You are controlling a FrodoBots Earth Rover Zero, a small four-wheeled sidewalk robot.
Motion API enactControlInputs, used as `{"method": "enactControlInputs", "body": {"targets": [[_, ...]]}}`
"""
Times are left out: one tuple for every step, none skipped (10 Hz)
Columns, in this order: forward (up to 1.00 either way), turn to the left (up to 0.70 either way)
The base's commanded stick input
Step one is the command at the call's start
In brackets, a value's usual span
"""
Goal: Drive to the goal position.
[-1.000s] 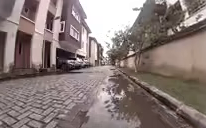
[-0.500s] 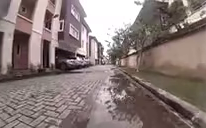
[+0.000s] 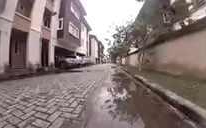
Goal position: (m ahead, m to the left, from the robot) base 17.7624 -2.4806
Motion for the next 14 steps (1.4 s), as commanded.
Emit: {"method": "enactControlInputs", "body": {"targets": [[0.50,0.00],[0.50,0.00],[0.50,0.00],[0.50,0.00],[0.50,0.00],[0.50,0.00],[0.50,0.00],[0.50,0.00],[0.50,0.00],[0.50,0.00],[0.50,0.00],[0.50,0.00],[0.50,0.00],[0.50,0.00]]}}
